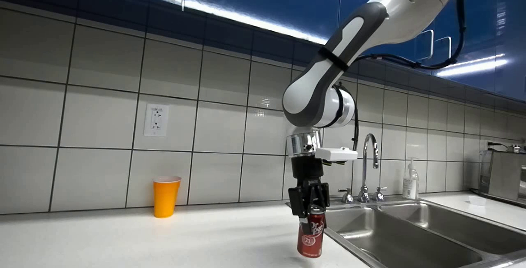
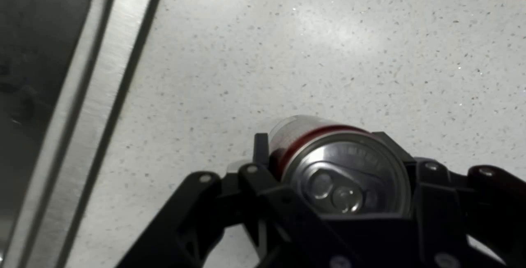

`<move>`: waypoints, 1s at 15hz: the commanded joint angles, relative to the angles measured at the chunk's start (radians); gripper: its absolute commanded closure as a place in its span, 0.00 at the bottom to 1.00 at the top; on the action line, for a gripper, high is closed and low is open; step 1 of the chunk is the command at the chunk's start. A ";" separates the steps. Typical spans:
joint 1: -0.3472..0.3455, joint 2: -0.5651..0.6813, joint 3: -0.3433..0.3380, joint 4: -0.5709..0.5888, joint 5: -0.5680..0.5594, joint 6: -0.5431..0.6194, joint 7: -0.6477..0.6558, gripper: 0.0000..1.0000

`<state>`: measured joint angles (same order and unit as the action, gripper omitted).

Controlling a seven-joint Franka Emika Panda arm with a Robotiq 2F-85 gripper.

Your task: Put the red can inside the left sink

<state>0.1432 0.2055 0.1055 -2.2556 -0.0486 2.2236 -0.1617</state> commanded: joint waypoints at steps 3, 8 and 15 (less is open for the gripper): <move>-0.069 -0.124 -0.053 -0.077 -0.010 -0.006 0.034 0.62; -0.129 -0.125 -0.118 -0.083 -0.023 0.005 0.024 0.62; -0.215 -0.064 -0.199 -0.038 -0.022 -0.017 -0.016 0.62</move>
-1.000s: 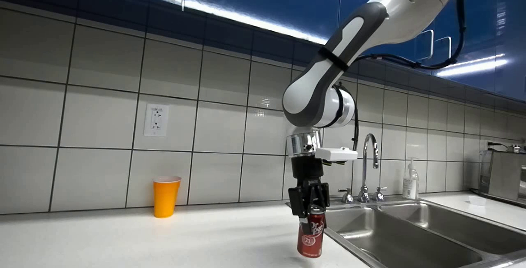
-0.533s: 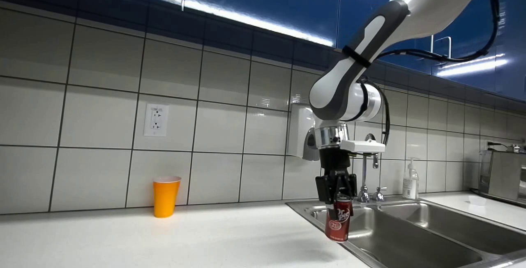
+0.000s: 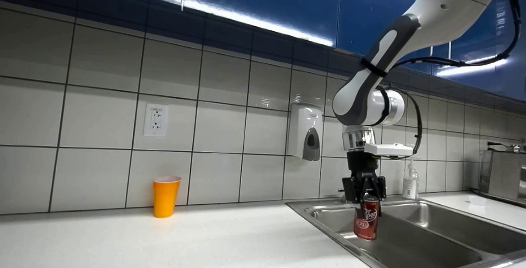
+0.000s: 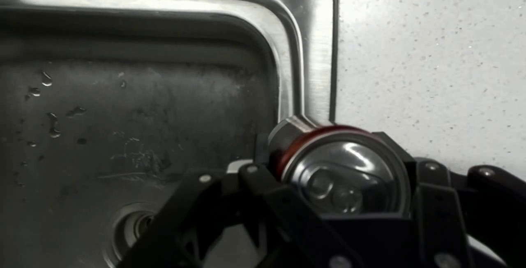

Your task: Put the red can inside the left sink

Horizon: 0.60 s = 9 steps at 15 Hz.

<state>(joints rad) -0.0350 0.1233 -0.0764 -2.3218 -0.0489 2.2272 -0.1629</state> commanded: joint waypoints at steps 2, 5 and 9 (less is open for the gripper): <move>-0.061 0.046 -0.038 0.044 -0.021 -0.021 -0.024 0.62; -0.095 0.101 -0.066 0.081 -0.027 -0.020 -0.037 0.62; -0.141 0.219 -0.089 0.175 -0.027 -0.010 -0.068 0.62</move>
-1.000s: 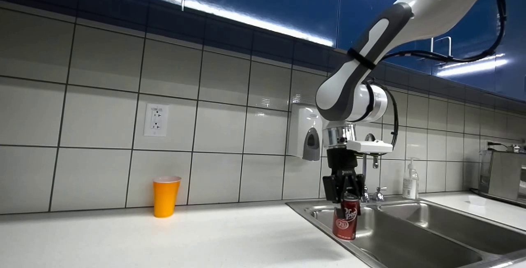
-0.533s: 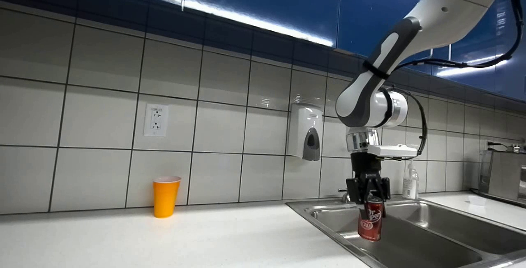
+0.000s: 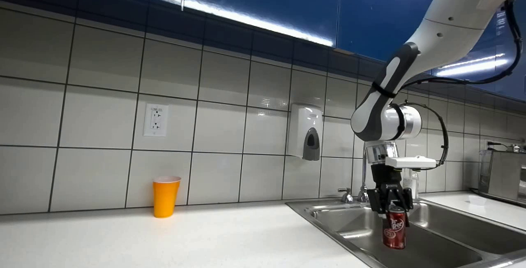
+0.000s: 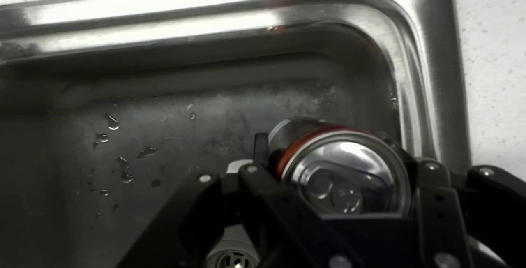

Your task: Put the red can inside the left sink

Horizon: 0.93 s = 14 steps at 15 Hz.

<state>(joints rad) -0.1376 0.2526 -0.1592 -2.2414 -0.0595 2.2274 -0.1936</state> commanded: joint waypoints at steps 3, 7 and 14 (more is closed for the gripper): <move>-0.083 0.201 -0.004 0.180 0.003 0.025 -0.091 0.62; -0.122 0.327 0.010 0.284 0.003 0.044 -0.117 0.62; -0.143 0.436 0.025 0.367 0.005 0.044 -0.126 0.62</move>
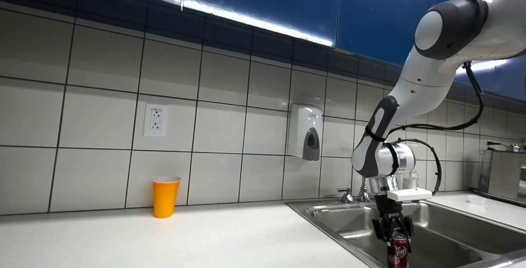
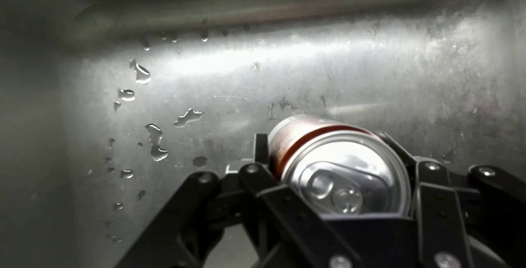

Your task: Put the red can inside the left sink

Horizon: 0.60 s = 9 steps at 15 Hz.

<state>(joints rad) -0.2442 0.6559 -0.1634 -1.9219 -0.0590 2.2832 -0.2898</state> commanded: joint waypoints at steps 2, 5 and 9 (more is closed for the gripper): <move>-0.041 0.056 0.034 0.058 0.008 -0.009 -0.031 0.62; -0.037 0.078 0.040 0.070 0.004 -0.010 -0.027 0.62; -0.036 0.086 0.057 0.079 0.012 -0.020 -0.030 0.62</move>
<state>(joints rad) -0.2526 0.7405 -0.1385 -1.8701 -0.0585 2.2833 -0.2904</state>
